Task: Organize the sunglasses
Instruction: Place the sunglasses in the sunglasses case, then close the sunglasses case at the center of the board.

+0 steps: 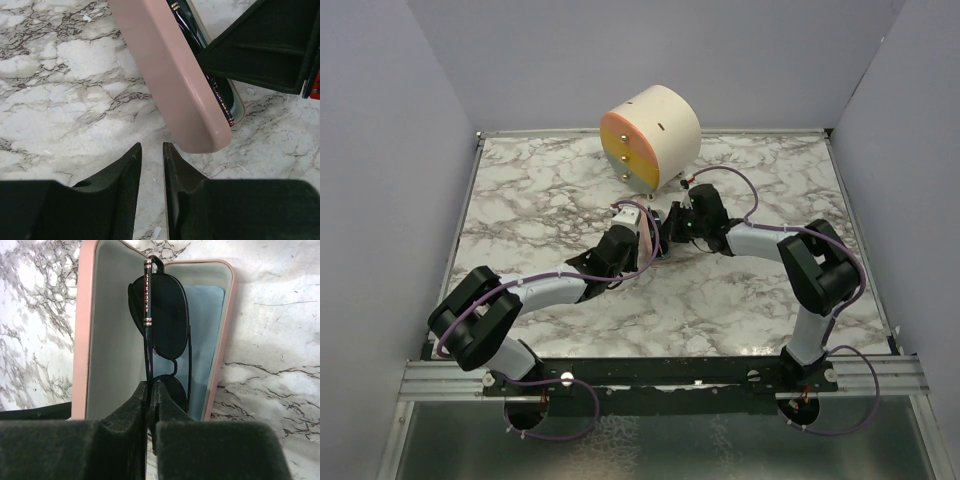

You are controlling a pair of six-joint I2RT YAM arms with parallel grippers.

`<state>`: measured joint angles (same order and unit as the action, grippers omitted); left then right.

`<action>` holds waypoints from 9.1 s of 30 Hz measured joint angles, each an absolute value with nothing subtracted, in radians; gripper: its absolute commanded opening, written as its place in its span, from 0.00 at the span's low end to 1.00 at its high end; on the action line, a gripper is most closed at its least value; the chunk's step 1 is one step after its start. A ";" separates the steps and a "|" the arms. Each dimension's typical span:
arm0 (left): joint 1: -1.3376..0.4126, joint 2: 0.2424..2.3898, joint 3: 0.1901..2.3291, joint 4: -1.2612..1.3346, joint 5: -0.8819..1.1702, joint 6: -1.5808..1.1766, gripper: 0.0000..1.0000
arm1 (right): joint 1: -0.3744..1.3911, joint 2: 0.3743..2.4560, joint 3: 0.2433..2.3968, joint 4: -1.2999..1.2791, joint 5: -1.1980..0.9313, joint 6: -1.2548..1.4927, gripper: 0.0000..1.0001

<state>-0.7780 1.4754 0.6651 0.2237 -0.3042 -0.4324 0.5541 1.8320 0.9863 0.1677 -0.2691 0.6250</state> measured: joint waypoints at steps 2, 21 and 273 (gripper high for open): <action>-0.778 1.475 0.665 0.224 -0.304 -0.433 0.26 | 0.555 1.835 0.986 0.170 -0.266 0.625 0.01; -0.778 1.475 0.665 0.224 -0.302 -0.433 0.26 | 0.556 1.874 0.987 0.187 -0.239 0.624 0.01; -0.804 1.575 0.856 0.146 -0.467 -0.855 0.12 | 0.544 1.834 0.811 0.357 -0.176 0.589 0.01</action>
